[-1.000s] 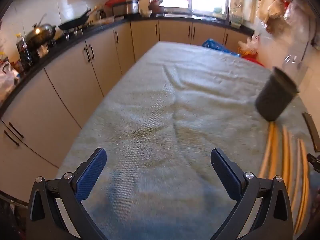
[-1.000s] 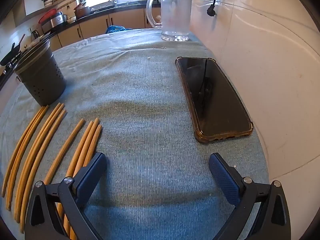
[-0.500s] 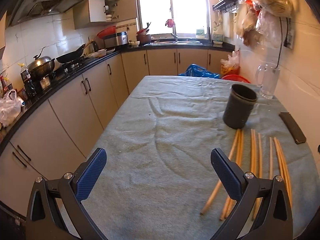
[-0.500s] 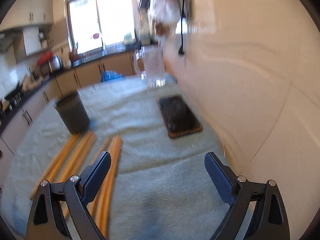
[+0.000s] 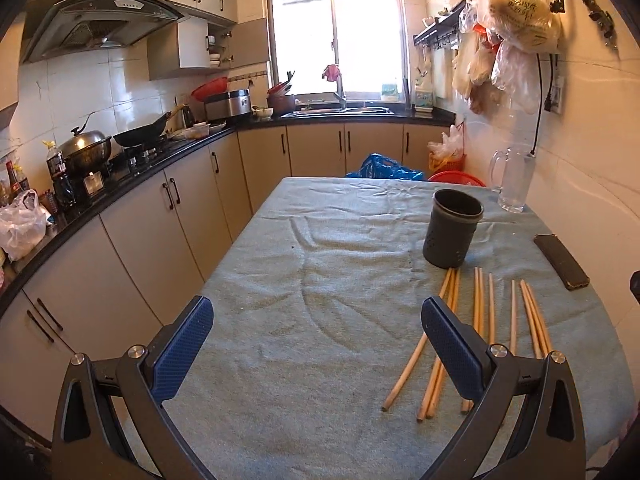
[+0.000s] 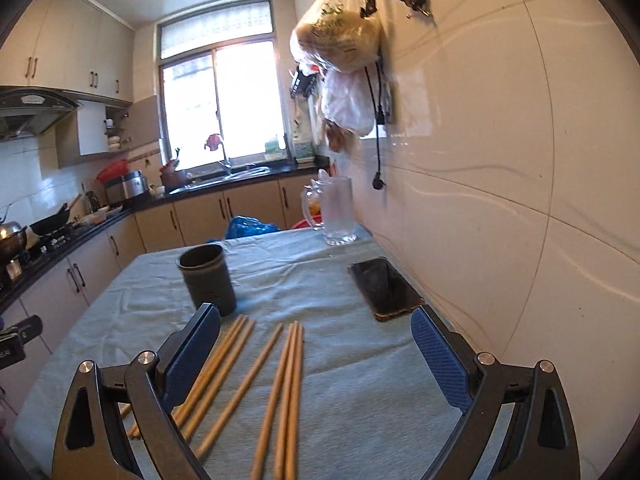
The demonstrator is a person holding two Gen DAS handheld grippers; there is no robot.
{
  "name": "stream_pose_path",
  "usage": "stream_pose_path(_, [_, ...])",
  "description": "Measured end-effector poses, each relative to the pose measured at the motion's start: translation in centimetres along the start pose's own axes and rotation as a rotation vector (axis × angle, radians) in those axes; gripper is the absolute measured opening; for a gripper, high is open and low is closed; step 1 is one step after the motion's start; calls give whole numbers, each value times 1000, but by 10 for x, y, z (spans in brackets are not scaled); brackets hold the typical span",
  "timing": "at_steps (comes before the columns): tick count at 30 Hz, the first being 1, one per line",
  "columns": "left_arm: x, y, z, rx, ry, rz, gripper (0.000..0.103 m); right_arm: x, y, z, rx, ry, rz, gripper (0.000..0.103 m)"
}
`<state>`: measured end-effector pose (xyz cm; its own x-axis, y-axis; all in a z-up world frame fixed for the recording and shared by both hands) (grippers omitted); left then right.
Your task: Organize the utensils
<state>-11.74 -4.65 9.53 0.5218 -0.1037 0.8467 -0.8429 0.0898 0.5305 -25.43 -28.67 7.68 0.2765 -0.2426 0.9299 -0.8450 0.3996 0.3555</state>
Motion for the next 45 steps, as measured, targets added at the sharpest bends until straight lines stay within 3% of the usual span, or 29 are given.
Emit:
stream_pose_path(6, [-2, 4, 6, 22, -37, 6, 103, 3, 13, -11, -2, 31, 38, 103])
stream_pose_path(16, [-8, 2, 10, 11, -58, -1, 103, 0, 11, -10, -2, 49, 30, 103])
stream_pose_path(45, [-27, -20, 15, -13, -80, -70, 103, -18, -8, -12, 7, 29, -53, 103])
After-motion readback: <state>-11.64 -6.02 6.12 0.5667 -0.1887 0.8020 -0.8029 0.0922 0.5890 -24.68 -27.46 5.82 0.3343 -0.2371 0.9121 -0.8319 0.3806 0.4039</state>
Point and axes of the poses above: each gripper's, at about its wrist camera, not at the fingertips, and y roughly against the way its jaws point, z to its right, x to its top, the point moved 8 cm from there along -y, roughly the way its jaws point, and after that the axes turned 2 degrees about y, right-handed, at the moved point
